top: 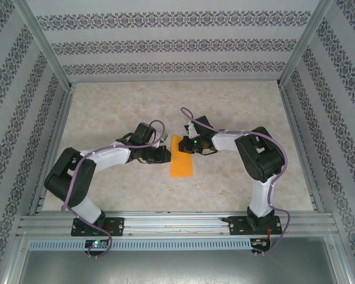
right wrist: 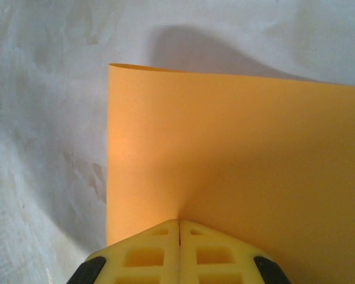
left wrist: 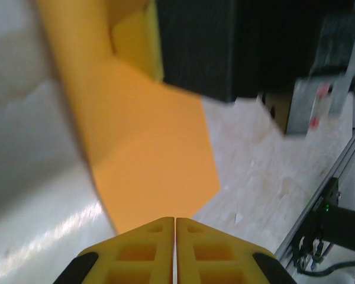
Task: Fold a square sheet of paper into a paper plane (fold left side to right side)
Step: First fold the square sheet of paper in half at the center of the table, then hold the square sheet of paper at the center of the table.
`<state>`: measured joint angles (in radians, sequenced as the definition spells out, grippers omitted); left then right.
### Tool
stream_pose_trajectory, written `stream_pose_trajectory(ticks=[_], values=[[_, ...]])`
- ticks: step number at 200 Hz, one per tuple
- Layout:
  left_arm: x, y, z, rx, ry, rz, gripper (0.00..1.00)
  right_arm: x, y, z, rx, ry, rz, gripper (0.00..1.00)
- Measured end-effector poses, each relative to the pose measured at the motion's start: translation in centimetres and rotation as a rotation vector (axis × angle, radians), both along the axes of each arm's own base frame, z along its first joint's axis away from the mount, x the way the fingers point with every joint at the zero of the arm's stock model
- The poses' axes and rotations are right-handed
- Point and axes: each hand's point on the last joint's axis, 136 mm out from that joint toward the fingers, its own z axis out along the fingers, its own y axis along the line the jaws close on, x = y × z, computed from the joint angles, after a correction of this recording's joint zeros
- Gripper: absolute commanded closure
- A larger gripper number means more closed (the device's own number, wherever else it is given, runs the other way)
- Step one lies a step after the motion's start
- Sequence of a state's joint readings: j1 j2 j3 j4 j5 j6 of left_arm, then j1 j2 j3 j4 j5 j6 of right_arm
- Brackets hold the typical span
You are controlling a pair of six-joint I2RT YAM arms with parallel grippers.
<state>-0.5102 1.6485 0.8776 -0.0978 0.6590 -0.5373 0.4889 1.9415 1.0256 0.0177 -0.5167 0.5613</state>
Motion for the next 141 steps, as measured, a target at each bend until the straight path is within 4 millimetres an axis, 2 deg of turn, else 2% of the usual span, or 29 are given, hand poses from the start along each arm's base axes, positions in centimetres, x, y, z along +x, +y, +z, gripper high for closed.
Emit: stream_pose_trajectory(ticks=[23,60,101,122,141], values=[[0.9,-0.7,-1.8,0.009,0.034,-0.010,0.90,-0.1,0.0,0.0,-0.002,-0.001,0.001,1.00],[0.2,-0.8,-5.3,0.041,0.115,-0.021,0.90,-0.1,0.1,0.0,-0.007,-0.008,0.009,1.00],[0.1,-1.1,-5.3,0.039,0.110,-0.030,0.91,-0.2,0.0,0.1,-0.012,-0.009,0.009,1.00],[0.1,-1.1,-5.3,0.040,0.111,-0.029,0.93,-0.3,-0.2,0.2,-0.025,-0.005,0.003,0.93],[0.1,-1.1,-5.4,0.036,0.109,-0.027,0.94,-0.7,-0.5,0.4,-0.037,0.010,0.001,0.91]])
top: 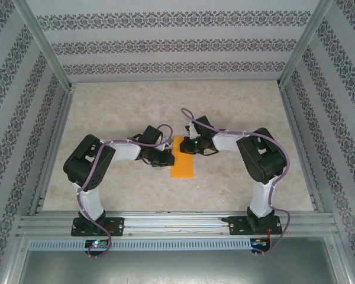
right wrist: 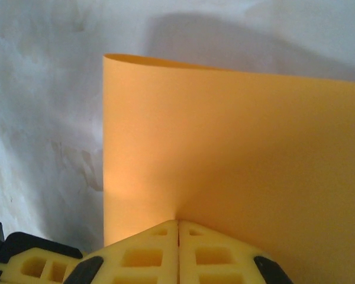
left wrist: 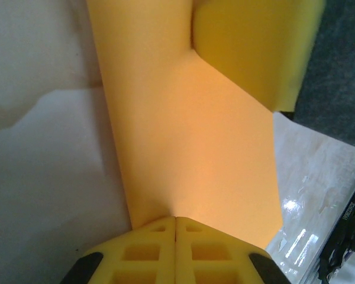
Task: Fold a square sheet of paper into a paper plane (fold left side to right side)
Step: Hold the square sheet of paper at the center of the table.
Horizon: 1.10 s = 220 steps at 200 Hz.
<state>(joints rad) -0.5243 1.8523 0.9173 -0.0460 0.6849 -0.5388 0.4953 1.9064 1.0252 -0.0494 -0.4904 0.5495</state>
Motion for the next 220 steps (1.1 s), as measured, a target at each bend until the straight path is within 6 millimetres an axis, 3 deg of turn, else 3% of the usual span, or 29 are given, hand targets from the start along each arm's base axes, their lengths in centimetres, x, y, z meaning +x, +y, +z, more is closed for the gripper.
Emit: stream_pose_trajectory(ticks=[45,72,131,160,191,220], values=[[-0.1,-0.1,0.0,-0.021,-0.006,0.031,0.95,-1.0,-0.9,3.4,0.013,-0.059,-0.012,0.95],[-0.2,-0.2,0.0,-0.020,-0.009,0.053,0.95,-2.9,-1.7,4.8,0.029,-0.073,-0.022,1.00],[-0.4,-1.1,0.0,-0.016,-0.012,0.071,0.96,-9.2,-1.0,1.9,0.003,0.051,0.036,1.00],[-0.4,-1.1,0.0,-0.017,-0.008,0.075,0.95,-9.5,-1.0,1.3,-0.012,0.067,0.031,1.00],[-0.4,-1.3,0.2,-0.018,-0.003,0.078,0.91,-10.0,-1.9,-0.6,-0.070,0.112,0.014,1.00],[0.1,-1.9,0.9,-0.028,-0.008,0.077,0.91,-9.9,-2.0,-0.7,-0.087,0.096,0.025,1.00]])
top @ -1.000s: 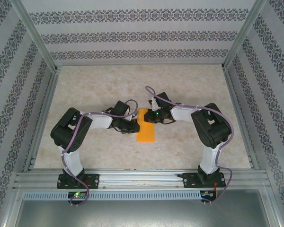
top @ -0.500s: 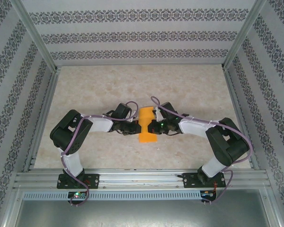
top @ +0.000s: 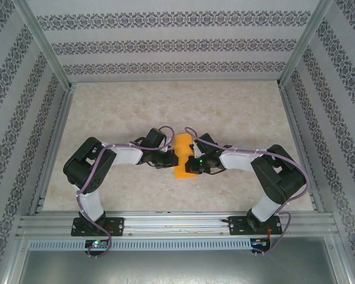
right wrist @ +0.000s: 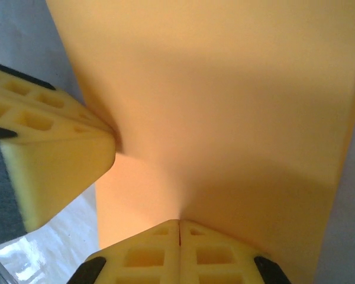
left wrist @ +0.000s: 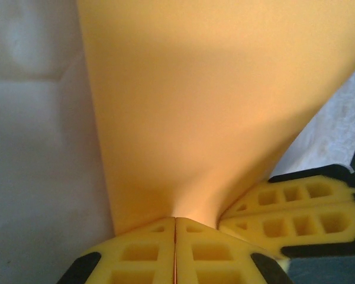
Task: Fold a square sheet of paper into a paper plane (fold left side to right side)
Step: Hold the square sheet of paper at the center of the table, then first fold the square sheet of paper in half at the center of the table.
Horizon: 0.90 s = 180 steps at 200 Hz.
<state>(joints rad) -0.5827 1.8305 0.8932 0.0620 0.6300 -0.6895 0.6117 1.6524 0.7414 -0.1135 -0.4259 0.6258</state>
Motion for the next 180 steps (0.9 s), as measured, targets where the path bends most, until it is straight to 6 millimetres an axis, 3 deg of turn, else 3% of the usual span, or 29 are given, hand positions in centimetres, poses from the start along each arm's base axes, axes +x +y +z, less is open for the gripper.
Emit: stream_pose_trajectory(ticks=[39,66,90,180], values=[[2.0,-1.5,1.3,-0.034,-0.031,-0.007,0.91,0.1,-0.2,0.0,-0.021,-0.017,0.016,1.00],[3.0,-1.9,0.6,-0.031,-0.029,-0.007,0.92,0.2,-0.2,-0.1,-0.026,-0.013,0.020,1.00],[3.2,-1.7,-0.5,-0.018,-0.013,-0.007,0.92,0.2,-0.2,-0.1,-0.029,-0.010,0.020,1.00],[3.8,-1.1,-0.5,-0.040,-0.024,-0.007,0.92,0.1,-0.2,-0.1,-0.059,-0.006,0.035,1.00]])
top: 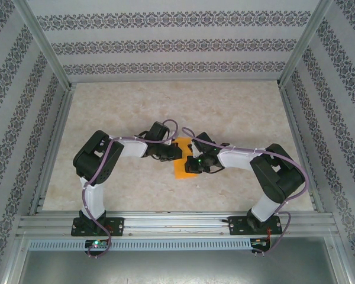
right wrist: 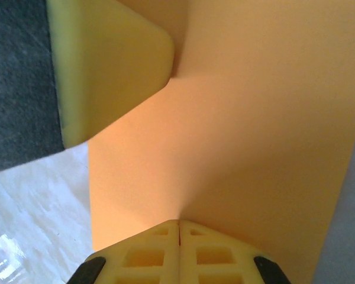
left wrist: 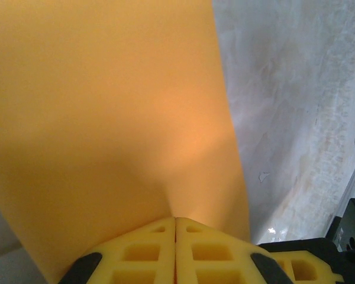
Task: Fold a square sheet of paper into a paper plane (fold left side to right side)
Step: First fold the square sheet of paper in half at the center of the table.
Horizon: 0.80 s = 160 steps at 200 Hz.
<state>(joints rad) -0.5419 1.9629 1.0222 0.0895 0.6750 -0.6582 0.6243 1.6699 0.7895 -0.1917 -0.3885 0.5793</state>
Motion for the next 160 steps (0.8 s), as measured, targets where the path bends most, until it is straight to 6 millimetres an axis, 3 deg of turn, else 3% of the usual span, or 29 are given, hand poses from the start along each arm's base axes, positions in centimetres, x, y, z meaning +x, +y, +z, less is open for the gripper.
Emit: stream_pose_trajectory(ticks=[160], values=[[3.8,2.1,0.1,-0.030,-0.005,-0.001,0.91,0.9,0.1,0.0,-0.022,-0.041,-0.006,1.00]])
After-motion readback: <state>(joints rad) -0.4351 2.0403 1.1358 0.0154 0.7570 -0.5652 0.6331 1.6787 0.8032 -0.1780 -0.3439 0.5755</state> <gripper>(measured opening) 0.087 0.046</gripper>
